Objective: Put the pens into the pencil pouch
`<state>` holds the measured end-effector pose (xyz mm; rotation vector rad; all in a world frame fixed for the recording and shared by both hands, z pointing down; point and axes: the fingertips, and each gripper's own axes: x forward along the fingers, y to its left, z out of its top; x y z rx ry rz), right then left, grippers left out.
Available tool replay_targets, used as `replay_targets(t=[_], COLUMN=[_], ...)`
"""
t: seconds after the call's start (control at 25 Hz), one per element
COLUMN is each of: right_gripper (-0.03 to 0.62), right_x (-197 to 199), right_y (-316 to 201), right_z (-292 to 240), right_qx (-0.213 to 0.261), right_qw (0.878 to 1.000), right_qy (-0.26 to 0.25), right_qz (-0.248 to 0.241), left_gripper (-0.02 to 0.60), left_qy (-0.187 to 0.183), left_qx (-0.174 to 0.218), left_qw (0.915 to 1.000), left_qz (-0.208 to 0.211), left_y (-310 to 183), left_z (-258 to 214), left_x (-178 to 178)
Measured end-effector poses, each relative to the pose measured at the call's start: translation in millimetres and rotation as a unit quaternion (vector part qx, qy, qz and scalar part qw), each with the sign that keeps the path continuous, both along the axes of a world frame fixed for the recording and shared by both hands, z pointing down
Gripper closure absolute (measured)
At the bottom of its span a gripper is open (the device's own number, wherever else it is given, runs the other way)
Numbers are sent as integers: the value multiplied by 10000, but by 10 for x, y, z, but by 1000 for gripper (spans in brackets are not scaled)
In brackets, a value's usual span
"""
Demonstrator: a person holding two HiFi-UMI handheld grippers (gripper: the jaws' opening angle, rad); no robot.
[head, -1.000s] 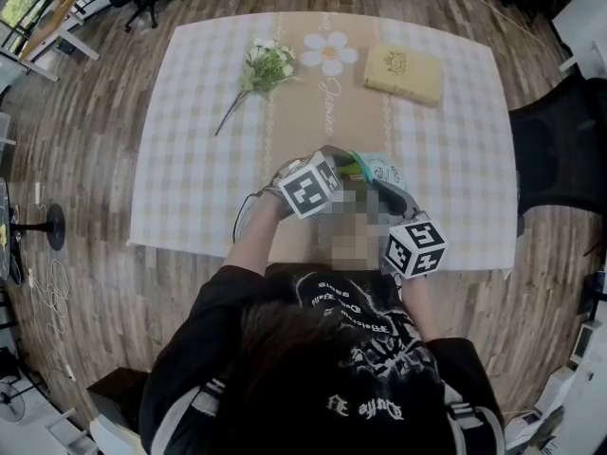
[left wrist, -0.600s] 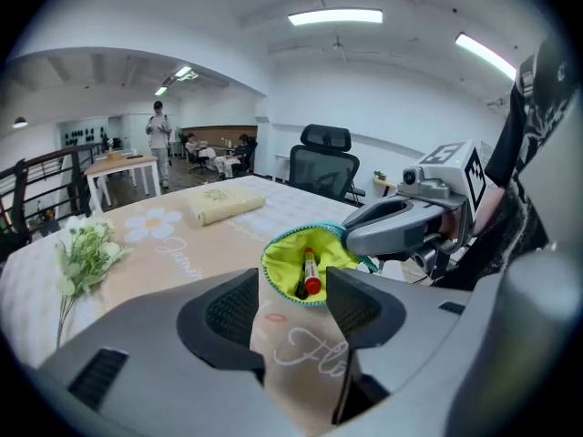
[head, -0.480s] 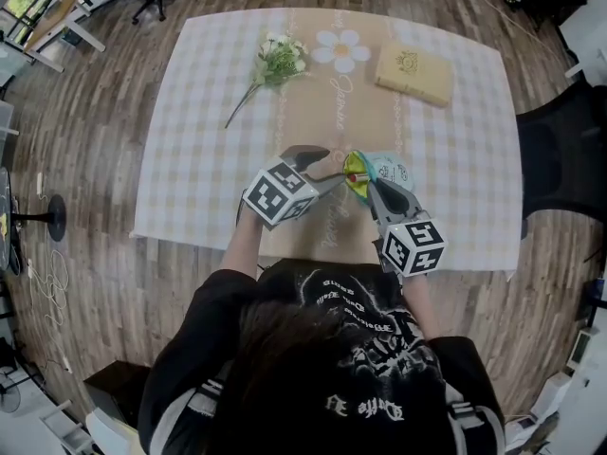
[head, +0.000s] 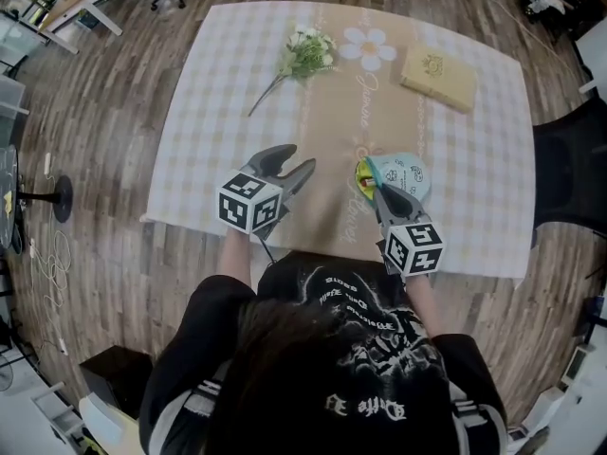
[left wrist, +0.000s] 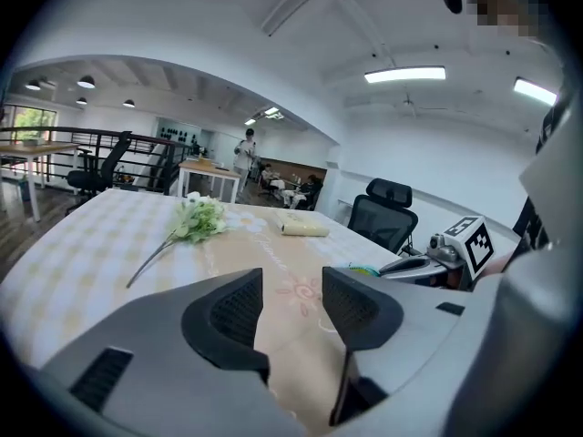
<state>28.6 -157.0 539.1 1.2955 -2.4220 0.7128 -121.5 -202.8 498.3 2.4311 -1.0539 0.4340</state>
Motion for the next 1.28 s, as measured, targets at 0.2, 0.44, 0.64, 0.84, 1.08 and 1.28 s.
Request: replay_targets(t=[0.2,0.44,0.64,0.84,1.08,1.28], right_gripper=[551,549,548,545,525,438], right_x=[-172,-298,-349,-373,-393,-431], right_y=[49,139,236,313,333,372], right_z=[157,354,502,589,609,566], right_qx=[-88,-204,-355,-427,-433,-351], right_qw=[9996,9982,9970,9958,9950,9956], right_qy=[270,565,687,787,854,813], right_qz=[-66,-49,92,193,292,292], left_gripper=[365,375,413,413,420,420], left_qy=[116,360,487,574,577,565], left_qx=[59,-28,-252,-226,-135,-115], left_qw=[9988,9957,9942,9923,9924,9934], left_qz=[-466,-857,-928,-1077,-1075,-992], left_y=[88,212,384,464,522,584], left_z=[2,89,257,276,245,255], left_x=[-347,-617,-698,-804,-809,-746])
